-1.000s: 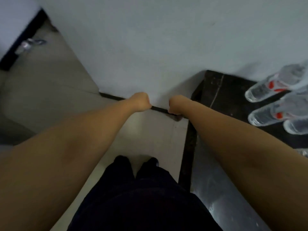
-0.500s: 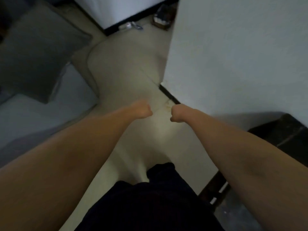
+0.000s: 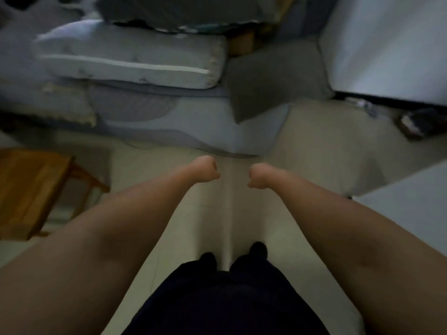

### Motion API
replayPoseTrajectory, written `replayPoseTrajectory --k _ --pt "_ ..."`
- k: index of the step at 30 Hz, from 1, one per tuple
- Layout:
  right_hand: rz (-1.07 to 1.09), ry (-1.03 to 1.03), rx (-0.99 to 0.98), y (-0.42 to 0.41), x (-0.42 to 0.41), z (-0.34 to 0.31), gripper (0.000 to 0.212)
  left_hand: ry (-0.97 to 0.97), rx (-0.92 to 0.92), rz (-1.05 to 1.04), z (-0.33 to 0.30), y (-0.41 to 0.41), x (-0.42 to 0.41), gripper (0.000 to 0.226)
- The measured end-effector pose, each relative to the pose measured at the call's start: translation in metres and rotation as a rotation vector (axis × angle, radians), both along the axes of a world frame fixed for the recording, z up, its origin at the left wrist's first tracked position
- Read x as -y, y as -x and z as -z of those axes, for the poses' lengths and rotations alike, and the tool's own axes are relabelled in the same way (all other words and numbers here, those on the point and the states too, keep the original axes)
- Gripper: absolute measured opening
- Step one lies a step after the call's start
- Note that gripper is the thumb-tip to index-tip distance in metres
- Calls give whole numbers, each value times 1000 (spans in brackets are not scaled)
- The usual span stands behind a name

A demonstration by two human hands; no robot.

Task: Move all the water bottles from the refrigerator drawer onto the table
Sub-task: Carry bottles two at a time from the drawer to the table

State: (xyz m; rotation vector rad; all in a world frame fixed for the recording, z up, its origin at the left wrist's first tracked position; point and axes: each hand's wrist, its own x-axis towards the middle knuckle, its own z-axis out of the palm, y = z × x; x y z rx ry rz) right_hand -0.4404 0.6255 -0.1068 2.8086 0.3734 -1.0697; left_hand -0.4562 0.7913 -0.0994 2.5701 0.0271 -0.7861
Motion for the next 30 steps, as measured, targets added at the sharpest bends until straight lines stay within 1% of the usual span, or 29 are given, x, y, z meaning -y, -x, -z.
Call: replayPoseTrajectory --k 3,6,8,12,18,20,24,26,28,30 --pt "-190 -45 42 -18 -70 -7 42 -24 9 -250 0 15 -67 38" --pt "-382 -69 32 -29 -135 -7 39 -67 46 -469 4 33 -123 43" --pt "-489 -65 17 -33 -175 -3 40 -86 25 -565 5 47 -152 42" --pt "-675 -67 -27 -32 -248 4 45 -98 -49 -733 3 76 -197 34" --pt "-927 -93 -62 -36 -336 10 45 -141 -92 -1035 6 105 -258 25" --pt "-999 -98 -78 -40 -360 6 44 -137 -102 -1111 8 108 -275 26" --pt "-1115 -116 -87 -50 -408 -8 45 -105 -62 -1252 -13 104 -289 28" --pt "-1189 -125 -80 -47 -433 -16 41 -98 -33 -1340 -16 104 -296 29" --pt "-1272 -126 -84 -35 -458 -21 36 -91 -6 -1435 -18 110 -302 24" --pt "-1343 -132 -110 -18 -480 -22 27 -106 9 -1530 -19 123 -309 23"
